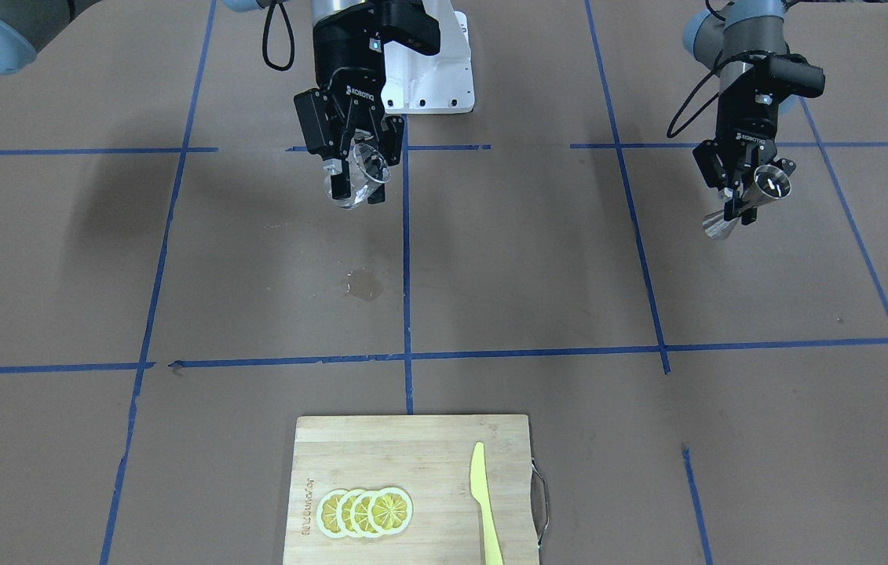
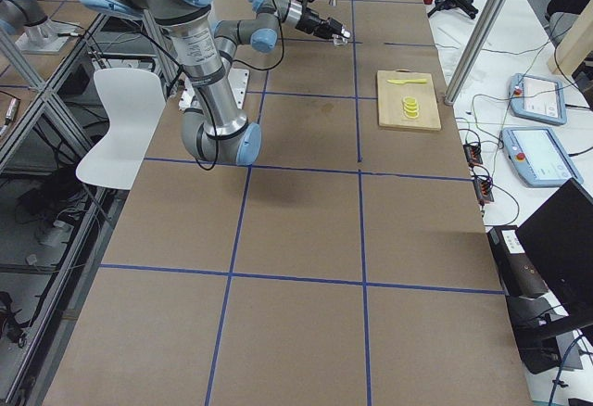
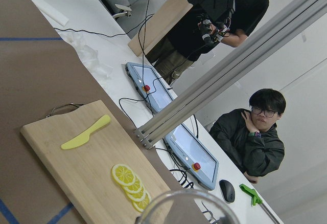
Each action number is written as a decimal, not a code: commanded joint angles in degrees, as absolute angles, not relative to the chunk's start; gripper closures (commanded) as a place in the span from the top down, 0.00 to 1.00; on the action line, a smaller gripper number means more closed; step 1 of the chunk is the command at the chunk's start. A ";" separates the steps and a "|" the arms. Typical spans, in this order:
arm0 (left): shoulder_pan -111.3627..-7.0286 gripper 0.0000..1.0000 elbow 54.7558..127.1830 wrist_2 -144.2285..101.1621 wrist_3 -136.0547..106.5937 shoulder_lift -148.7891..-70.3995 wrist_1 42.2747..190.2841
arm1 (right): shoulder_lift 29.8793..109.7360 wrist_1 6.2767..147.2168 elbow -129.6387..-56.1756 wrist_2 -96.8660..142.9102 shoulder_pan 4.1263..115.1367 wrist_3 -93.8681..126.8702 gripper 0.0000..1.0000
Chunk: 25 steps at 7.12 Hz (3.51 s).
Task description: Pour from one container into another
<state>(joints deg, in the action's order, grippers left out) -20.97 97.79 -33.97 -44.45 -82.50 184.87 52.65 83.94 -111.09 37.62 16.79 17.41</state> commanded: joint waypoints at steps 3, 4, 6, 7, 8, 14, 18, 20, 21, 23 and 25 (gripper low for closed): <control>-16.46 0.00 95.80 -26.72 -30.18 -82.62 184.92 | 52.73 83.94 -111.09 37.62 16.79 17.40 0.00; -15.13 0.00 96.06 -26.46 -30.58 -83.14 185.62 | 52.73 83.94 -111.09 37.62 16.79 17.40 0.00; -14.94 0.00 96.24 -24.28 -37.25 -84.72 185.80 | 52.73 83.94 -111.44 37.62 16.79 17.40 0.00; -14.94 0.00 96.07 -20.60 -37.53 -85.77 185.80 | 52.82 83.94 -111.53 37.62 16.79 17.40 0.00; -14.94 0.00 95.54 -17.09 -37.53 -86.48 185.80 | 52.74 83.94 -111.53 37.62 16.79 17.49 0.00; -12.22 0.00 90.54 -20.65 -35.25 -86.84 184.83 | 52.82 83.94 -111.88 37.62 16.79 17.40 0.00; -9.77 0.00 88.42 -20.57 -37.34 -87.01 186.15 | 52.91 83.94 -111.88 37.62 16.79 17.40 0.00; -7.30 0.00 88.24 -20.65 -38.23 -87.01 188.87 | 53.00 83.94 -111.88 37.62 16.79 17.40 0.00; -7.03 0.00 87.29 -20.65 -38.32 -87.01 188.88 | 53.09 83.94 -111.88 37.62 16.79 17.40 0.00; -6.51 0.00 85.62 -22.05 -39.55 -87.27 188.88 | 53.09 83.94 -111.88 37.62 16.79 17.40 0.00; -6.24 0.00 84.73 -22.32 -41.29 -89.20 188.96 | 53.09 83.94 -111.88 37.62 16.79 17.49 0.00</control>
